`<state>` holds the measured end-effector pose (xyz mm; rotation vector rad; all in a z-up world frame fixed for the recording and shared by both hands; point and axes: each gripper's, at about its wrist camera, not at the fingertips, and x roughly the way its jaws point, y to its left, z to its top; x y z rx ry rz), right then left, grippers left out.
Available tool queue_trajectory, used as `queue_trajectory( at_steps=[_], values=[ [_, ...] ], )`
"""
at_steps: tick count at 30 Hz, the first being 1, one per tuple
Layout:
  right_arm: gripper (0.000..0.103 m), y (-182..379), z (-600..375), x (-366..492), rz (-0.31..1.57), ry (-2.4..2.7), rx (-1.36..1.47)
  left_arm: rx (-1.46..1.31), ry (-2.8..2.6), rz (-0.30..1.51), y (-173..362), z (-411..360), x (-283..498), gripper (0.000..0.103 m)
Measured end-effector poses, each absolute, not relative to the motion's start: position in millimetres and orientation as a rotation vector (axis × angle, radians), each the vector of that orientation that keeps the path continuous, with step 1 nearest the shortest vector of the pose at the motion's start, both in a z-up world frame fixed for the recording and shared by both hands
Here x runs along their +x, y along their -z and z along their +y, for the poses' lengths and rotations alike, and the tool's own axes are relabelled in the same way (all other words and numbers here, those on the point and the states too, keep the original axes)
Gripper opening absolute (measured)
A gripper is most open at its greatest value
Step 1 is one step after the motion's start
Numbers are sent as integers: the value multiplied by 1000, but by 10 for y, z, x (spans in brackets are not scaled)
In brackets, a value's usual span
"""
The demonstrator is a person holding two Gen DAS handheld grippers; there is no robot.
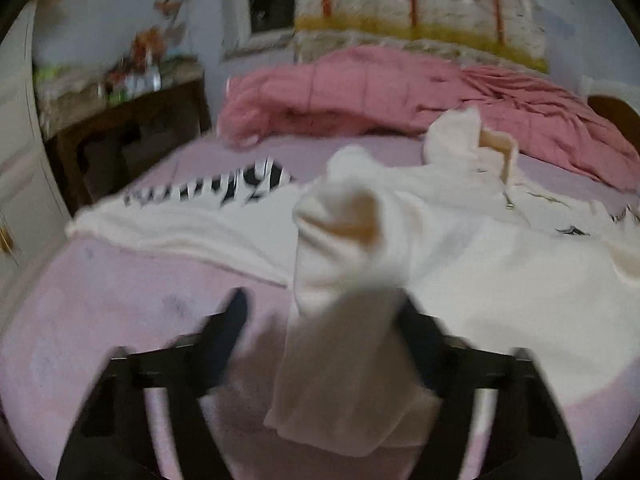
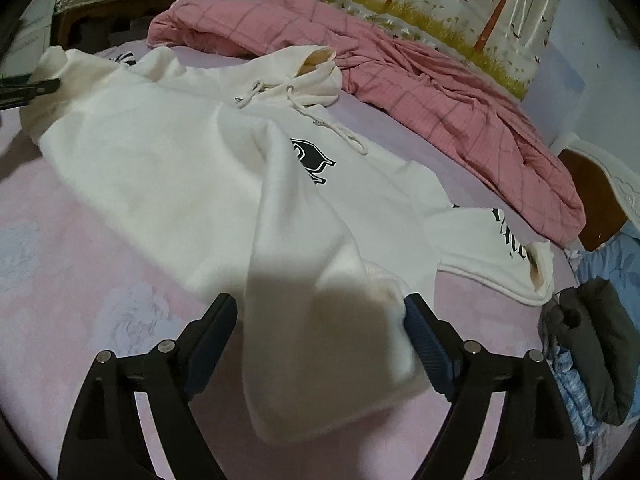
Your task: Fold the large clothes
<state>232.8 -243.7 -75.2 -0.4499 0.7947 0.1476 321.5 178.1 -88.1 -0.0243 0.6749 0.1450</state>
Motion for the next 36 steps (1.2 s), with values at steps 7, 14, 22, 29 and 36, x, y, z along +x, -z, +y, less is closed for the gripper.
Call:
queue_trajectory(
  at_steps=[7, 14, 22, 29, 36],
  values=[
    [46, 739, -2655, 2221, 774, -133, -425, -48, -184, 749, 1047, 1877, 3411, 13],
    [19, 508, -2887, 2515, 640, 50, -340, -52, -208, 771, 1093, 1871, 3447, 13],
    [58, 508, -3370, 3035, 668, 72, -92, -29, -220, 778, 1111, 1836, 3463, 14],
    [73, 317, -3680, 2784, 569, 17, 73, -66, -198, 757, 1080, 1891, 3425, 17],
    [54, 208, -3893, 2601, 534, 114, 50, -46, -193, 725, 1044, 1848, 3379, 22]
  ],
)
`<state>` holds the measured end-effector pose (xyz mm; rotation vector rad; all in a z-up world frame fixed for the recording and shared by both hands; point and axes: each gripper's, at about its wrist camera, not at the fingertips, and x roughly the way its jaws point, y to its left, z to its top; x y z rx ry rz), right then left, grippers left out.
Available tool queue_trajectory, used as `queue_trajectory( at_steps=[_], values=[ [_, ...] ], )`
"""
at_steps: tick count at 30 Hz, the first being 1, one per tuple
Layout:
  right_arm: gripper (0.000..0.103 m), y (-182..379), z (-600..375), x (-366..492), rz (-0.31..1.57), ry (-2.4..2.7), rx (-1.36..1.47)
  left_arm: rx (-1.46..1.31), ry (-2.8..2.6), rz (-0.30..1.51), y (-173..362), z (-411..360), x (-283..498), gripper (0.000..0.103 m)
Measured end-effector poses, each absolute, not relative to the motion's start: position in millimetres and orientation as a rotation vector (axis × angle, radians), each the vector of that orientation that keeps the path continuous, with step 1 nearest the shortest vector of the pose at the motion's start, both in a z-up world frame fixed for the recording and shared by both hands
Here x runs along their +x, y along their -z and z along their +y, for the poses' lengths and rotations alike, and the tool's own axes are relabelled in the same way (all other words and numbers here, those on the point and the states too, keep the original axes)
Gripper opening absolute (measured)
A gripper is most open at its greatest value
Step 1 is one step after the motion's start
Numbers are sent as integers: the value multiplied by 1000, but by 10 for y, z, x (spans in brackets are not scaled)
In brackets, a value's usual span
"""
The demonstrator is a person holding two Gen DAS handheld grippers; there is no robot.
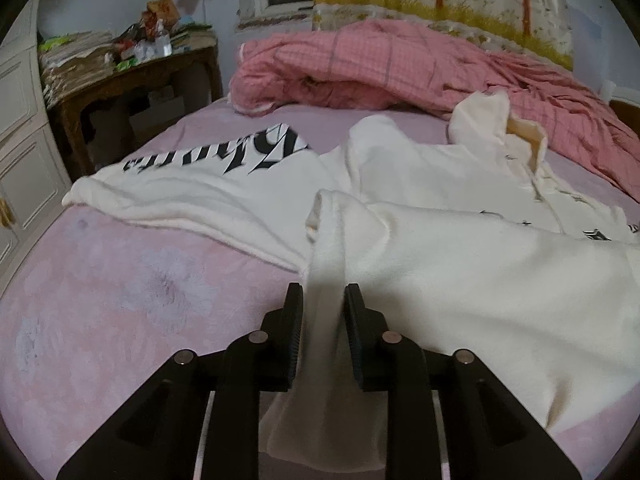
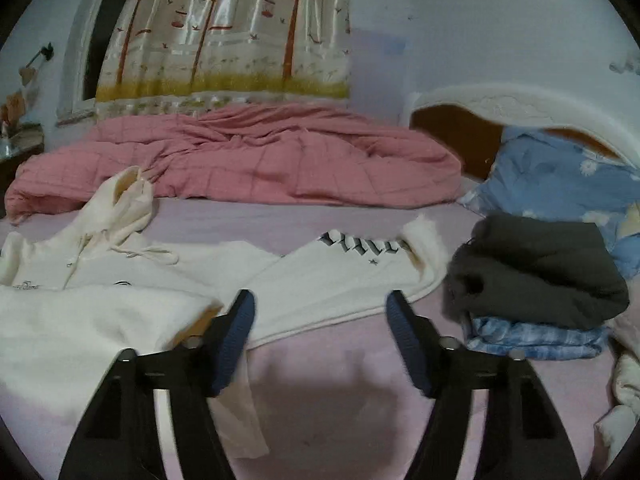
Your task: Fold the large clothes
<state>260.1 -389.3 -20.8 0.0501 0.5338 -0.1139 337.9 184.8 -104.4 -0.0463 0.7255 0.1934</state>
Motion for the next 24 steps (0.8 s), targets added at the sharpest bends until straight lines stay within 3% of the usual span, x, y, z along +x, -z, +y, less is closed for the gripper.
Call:
queue_trajectory(
  at_steps=[5, 11, 13, 17, 24],
  values=[
    [39, 247, -3520, 2471, 504, -37, -34, 20, -175, 615, 887, 1707, 3231, 22],
    [36, 93, -3173, 2187, 319, -185, -83, 60, -140, 497, 712, 1573, 3043, 22],
    [36, 163, -3011, 2234, 399, -220, -129, 59, -134, 502, 715, 1553, 3027, 22],
    [19, 661, -2991, 2731, 720, -50, -171, 38, -128, 530, 763, 1559, 3055, 23],
    [19, 785, -3336, 3108, 703, 59, -64, -50, -206, 725, 1083, 1790, 3369, 23]
  ],
)
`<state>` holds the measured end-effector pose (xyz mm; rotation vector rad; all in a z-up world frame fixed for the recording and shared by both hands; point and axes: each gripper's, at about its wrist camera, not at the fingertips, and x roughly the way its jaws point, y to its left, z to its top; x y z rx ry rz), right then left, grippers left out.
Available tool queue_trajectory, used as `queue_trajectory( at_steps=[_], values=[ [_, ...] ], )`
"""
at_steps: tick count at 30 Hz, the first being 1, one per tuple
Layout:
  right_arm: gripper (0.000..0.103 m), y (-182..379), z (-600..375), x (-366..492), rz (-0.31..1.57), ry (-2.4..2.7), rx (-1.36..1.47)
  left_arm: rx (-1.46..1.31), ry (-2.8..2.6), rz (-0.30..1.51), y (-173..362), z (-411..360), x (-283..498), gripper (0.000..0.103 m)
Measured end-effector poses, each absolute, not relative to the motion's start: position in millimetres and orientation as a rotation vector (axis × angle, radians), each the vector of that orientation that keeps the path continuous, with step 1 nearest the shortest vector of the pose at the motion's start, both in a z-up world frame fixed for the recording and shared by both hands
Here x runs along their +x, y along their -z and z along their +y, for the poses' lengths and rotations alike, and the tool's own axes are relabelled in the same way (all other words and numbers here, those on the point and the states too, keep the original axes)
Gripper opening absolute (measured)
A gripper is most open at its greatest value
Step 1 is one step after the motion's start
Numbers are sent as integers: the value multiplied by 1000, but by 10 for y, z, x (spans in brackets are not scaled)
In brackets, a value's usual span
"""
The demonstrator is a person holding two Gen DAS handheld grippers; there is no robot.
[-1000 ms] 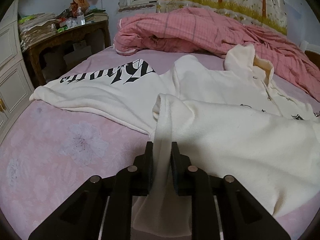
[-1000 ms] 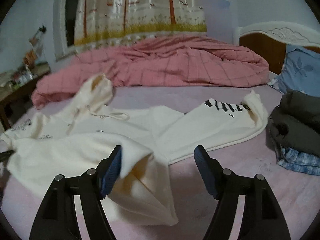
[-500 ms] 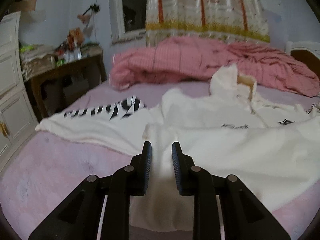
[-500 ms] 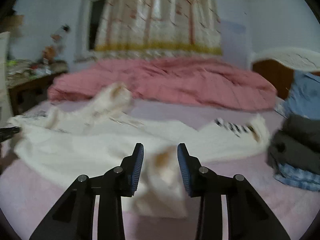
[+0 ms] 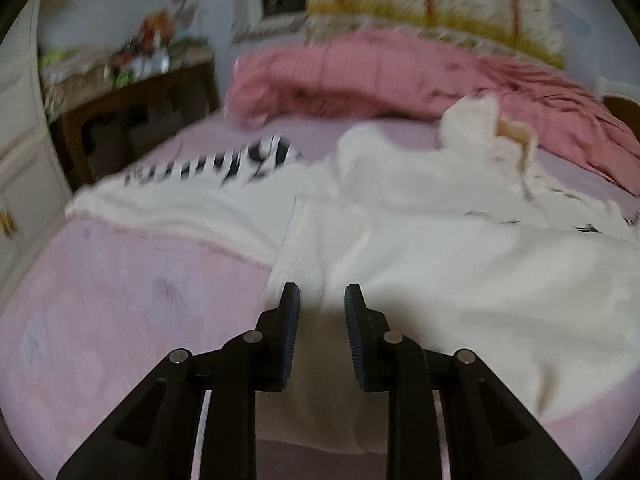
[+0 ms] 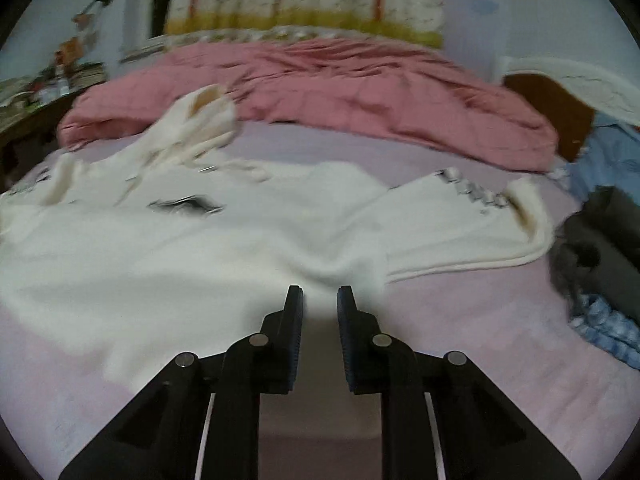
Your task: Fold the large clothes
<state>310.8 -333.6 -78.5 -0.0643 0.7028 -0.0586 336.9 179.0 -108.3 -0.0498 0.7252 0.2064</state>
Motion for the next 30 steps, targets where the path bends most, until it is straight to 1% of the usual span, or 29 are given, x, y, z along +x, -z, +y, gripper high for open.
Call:
queue_trajectory(
  at_steps=[2, 4, 9, 14, 18, 21, 23, 26, 28, 29, 30],
  values=[
    [19, 909, -3427, 3243, 772, 46, -13, -110, -204, 780, 1174, 1899, 3450, 23],
    [19, 968, -3515, 3293, 810, 32, 29, -129, -204, 783, 1181, 1920, 3448, 23],
    [19, 1059, -3541, 3271, 819, 42, 26, -55, -228, 773, 1169, 1798, 3429, 23],
    [19, 1052, -3536, 3234, 812, 49, 18, -78, -187, 719, 1092, 1819, 3353, 24],
    [19, 1020, -3541, 3216, 802, 47, 19, -48, -197, 633, 935, 1749, 3222, 24],
    [19, 948, -3537, 3147, 769, 43, 13, -5, -171, 497, 690, 1598, 2958, 24],
    [19, 883, -3535, 3092, 744, 49, 0, -35, -124, 425, 538, 1520, 2757, 28],
    [19, 799, -3531, 3012, 712, 58, -1, -29, -44, 305, 333, 1312, 2461, 41],
    [19, 728, -3521, 2945, 688, 53, 0, 43, -28, 203, 237, 1065, 2256, 58],
    [19, 703, -3523, 2922, 680, 50, 2, 72, -32, 153, 208, 937, 2167, 63],
    [19, 658, -3522, 2877, 667, 43, 5, 89, -37, 122, 190, 825, 2106, 74]
  ],
)
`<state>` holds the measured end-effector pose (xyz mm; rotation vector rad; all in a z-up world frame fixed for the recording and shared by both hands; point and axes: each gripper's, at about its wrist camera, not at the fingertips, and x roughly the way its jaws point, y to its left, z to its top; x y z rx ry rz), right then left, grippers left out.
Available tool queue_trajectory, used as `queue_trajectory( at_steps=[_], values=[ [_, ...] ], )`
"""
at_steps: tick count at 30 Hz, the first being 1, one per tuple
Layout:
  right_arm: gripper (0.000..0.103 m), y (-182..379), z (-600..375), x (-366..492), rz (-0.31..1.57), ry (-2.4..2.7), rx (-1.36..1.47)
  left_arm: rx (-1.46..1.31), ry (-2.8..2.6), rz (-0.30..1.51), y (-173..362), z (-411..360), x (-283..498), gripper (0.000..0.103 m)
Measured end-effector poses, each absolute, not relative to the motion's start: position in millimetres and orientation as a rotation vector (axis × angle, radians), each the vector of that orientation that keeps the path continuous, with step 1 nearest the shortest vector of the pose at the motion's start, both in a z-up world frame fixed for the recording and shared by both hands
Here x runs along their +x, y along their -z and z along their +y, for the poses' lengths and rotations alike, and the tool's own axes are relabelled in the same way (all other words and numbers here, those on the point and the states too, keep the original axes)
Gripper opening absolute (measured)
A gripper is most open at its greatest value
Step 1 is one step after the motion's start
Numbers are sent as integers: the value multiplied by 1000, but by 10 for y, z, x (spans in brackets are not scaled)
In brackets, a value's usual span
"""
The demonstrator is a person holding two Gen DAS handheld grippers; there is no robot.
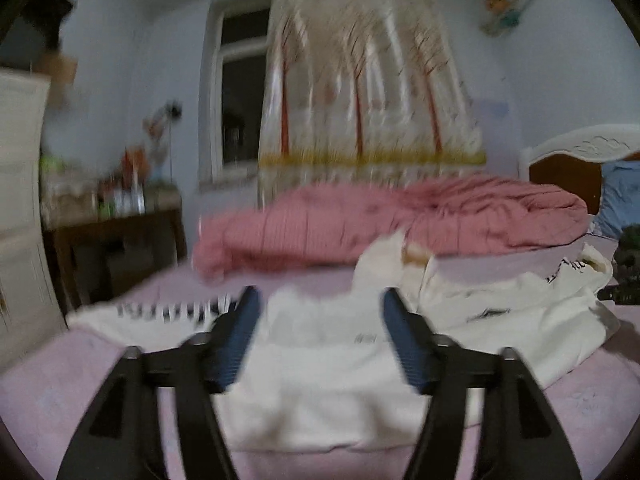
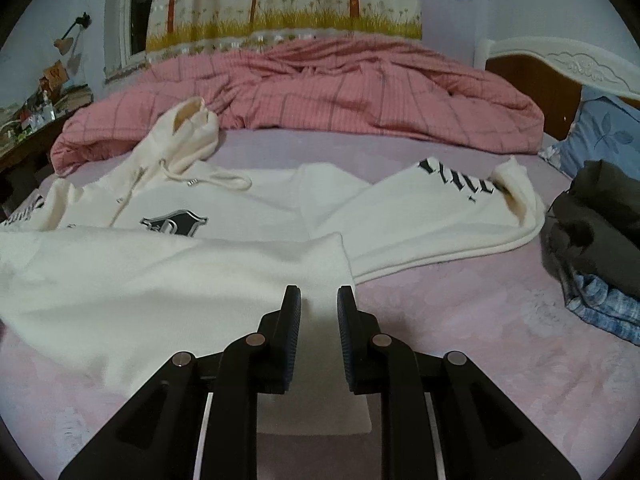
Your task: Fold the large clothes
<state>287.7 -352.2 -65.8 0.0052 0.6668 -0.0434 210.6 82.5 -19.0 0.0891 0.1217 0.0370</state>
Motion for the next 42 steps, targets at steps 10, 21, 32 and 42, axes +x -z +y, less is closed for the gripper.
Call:
queue_trajectory(
  at_steps=[10, 21, 32, 42],
  values=[
    [23, 346, -3548, 2554, 552, 46, -13, 233, 17, -71, -180, -316, 2128, 103],
    [47, 195, -3627, 2438, 489, 78, -18, 98, 137, -129, -671, -813, 2409, 103],
    [86, -173, -4634, 2380, 432, 135, 198, -47, 56, 44, -41, -423, 3355, 103],
    [80, 222, -5520, 3663, 634, 352, 270, -175, 56, 350, 487, -19, 3984, 103]
  ],
)
